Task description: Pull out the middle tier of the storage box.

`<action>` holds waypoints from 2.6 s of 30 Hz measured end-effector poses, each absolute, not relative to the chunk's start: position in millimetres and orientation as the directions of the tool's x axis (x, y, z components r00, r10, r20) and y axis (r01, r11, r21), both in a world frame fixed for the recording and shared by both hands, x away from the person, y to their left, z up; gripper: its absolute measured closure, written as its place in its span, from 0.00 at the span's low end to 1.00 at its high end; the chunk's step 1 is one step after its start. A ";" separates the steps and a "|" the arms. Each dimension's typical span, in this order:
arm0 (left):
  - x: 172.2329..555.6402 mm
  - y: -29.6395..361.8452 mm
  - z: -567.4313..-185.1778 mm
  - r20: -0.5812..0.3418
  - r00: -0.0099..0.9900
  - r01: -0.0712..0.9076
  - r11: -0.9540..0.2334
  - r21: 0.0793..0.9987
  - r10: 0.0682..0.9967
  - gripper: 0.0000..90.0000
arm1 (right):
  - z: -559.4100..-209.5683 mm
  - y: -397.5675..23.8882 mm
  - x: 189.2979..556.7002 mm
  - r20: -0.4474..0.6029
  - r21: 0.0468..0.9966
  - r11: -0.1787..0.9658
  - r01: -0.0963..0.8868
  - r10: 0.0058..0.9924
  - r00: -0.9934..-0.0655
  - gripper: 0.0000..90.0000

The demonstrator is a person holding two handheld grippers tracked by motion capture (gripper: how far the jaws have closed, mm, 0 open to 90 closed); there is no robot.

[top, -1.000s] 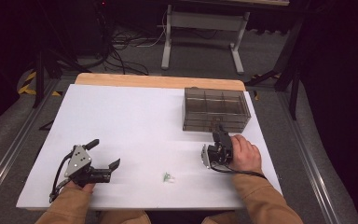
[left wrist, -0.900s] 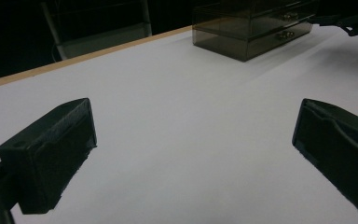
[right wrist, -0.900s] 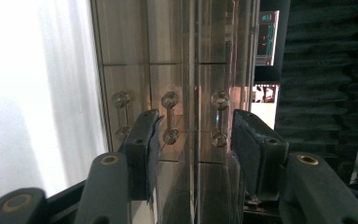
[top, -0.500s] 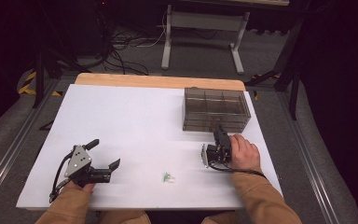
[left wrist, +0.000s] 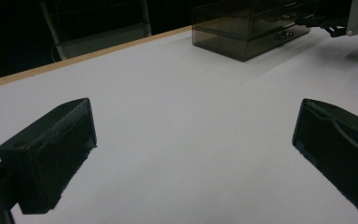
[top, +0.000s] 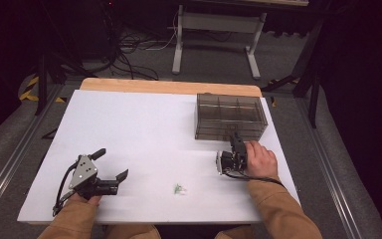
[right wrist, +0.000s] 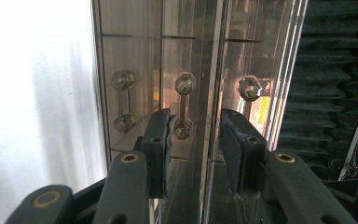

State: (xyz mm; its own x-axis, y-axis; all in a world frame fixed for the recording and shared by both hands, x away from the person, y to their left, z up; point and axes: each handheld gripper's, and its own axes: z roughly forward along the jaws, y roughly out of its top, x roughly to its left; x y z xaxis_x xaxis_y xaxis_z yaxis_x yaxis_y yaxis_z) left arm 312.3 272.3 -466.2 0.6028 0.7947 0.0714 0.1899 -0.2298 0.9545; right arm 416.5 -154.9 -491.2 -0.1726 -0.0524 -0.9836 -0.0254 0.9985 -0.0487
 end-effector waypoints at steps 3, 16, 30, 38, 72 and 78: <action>312.3 272.3 -466.2 0.071 0.603 0.190 -0.230 0.955 0.794 0.01 | -491.3 -154.6 418.2 -0.983 -0.056 0.998 -0.027 -0.060 -0.171 0.74; 312.5 272.3 -466.4 0.070 0.603 0.188 -0.227 0.956 0.795 0.01 | -496.8 -155.7 423.7 -0.981 -0.058 0.998 -0.007 -0.058 -0.187 0.85; 312.7 272.3 -466.5 0.070 0.602 0.187 -0.226 0.956 0.795 0.01 | -498.1 -155.1 426.0 -0.980 -0.079 0.997 -0.008 -0.079 -0.182 0.89; 312.8 272.4 -466.5 0.069 0.602 0.189 -0.226 0.956 0.795 0.01 | -496.9 -155.0 426.1 -0.978 -0.072 0.997 -0.007 -0.072 -0.193 0.89; 312.8 272.5 -466.4 0.070 0.600 0.188 -0.226 0.956 0.797 0.01 | -494.3 -156.7 399.2 -0.976 -0.036 0.999 -0.002 -0.035 -0.214 0.89; 312.8 272.4 -466.4 0.071 0.600 0.188 -0.227 0.956 0.797 0.01 | -493.3 -157.5 396.8 -0.977 -0.017 1.000 -0.011 -0.019 -0.213 0.88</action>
State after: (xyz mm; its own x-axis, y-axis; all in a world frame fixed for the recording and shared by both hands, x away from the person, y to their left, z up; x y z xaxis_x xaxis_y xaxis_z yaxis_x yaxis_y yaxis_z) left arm 312.8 272.4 -466.4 0.6004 0.7966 0.0709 0.1878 -0.2266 0.9557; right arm 396.8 -157.5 -493.3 -0.2129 -0.0187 -0.9769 -0.0107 0.9998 -0.0168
